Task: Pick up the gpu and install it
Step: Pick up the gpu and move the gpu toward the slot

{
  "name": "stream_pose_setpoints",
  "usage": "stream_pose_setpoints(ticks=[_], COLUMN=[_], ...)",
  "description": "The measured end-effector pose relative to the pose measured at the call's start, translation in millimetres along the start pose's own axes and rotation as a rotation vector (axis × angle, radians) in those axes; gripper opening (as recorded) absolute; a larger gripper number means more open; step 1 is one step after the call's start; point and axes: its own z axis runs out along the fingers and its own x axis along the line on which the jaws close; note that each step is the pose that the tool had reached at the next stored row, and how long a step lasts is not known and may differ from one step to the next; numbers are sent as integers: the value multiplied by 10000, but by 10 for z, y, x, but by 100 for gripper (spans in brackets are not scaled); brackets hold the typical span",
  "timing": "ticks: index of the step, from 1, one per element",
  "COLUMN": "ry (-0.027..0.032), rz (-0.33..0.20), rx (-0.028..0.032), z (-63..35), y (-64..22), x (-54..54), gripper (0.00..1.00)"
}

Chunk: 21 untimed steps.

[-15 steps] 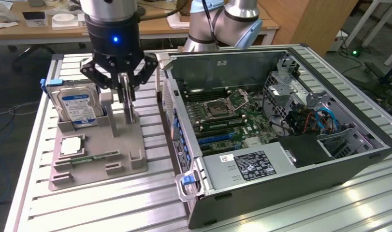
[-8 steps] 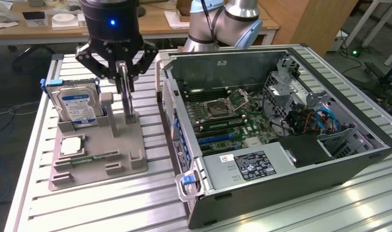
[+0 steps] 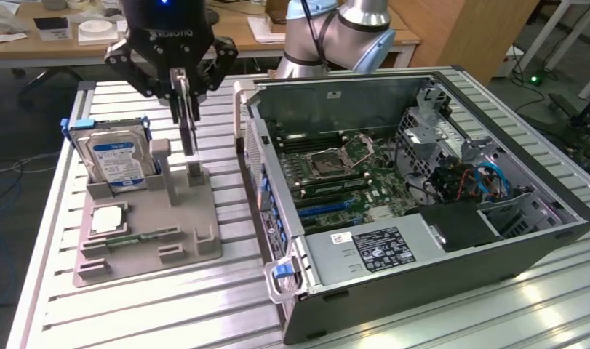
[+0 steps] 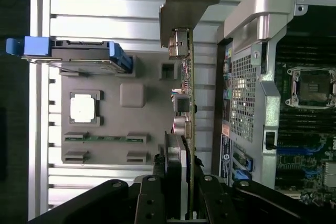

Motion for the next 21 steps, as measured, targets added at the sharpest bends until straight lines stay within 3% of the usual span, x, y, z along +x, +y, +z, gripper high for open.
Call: stream_pose_setpoints(ticks=[2,10,21], ry=[0,3,0], rz=[0,-2,0], rx=[-1,-7,-9], z=[-56,-62,-57], y=[2,2,-2], x=[-1,-16,-230], gripper=[28,28,28])
